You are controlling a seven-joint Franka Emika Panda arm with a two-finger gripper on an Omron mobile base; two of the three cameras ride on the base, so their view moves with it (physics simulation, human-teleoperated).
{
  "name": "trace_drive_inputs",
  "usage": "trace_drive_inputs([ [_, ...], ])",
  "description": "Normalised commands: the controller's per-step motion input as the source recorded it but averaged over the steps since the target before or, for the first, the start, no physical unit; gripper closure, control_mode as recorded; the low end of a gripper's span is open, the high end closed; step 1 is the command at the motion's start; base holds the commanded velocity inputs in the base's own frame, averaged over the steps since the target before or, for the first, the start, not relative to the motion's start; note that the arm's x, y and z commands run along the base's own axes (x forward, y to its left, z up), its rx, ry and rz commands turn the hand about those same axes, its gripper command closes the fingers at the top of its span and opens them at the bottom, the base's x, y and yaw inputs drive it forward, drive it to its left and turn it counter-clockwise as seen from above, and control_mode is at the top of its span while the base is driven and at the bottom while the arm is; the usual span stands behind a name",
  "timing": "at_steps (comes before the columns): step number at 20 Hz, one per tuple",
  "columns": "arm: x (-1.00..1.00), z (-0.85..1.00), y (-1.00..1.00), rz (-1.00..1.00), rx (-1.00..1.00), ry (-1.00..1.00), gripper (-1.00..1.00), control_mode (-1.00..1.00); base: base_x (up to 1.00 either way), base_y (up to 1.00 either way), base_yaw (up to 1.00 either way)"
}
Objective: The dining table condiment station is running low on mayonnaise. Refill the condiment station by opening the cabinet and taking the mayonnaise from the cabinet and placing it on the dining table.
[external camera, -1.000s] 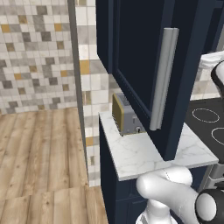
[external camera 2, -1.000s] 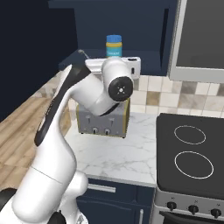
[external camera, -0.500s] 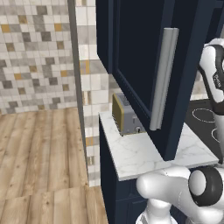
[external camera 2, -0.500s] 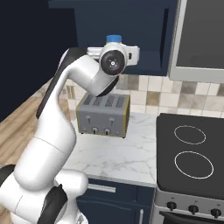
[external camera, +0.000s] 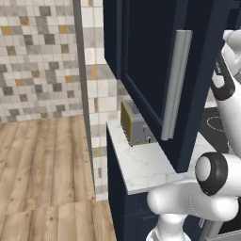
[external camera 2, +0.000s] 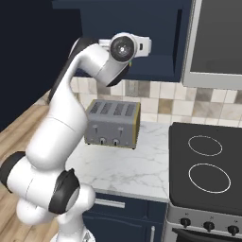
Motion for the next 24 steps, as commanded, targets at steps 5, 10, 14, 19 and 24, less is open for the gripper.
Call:
trace_drive_inputs([
  [5,0.55,0.0,0.06,0.0,-0.01,0.0,-1.0,-1.0,0.0,0.0,0.0],
  [10,0.42,0.0,0.09,0.0,-0.02,0.0,-1.0,-1.0,0.0,0.0,0.0],
  [14,0.36,0.0,0.28,0.0,-0.02,0.0,-1.0,-1.0,0.0,0.0,0.0],
  [19,0.31,-0.06,0.24,0.0,-0.04,0.0,-1.0,-1.0,0.0,0.0,0.0],
  [24,0.37,-0.03,0.13,0.0,-0.01,0.01,-1.0,-1.0,0.0,0.0,0.0],
])
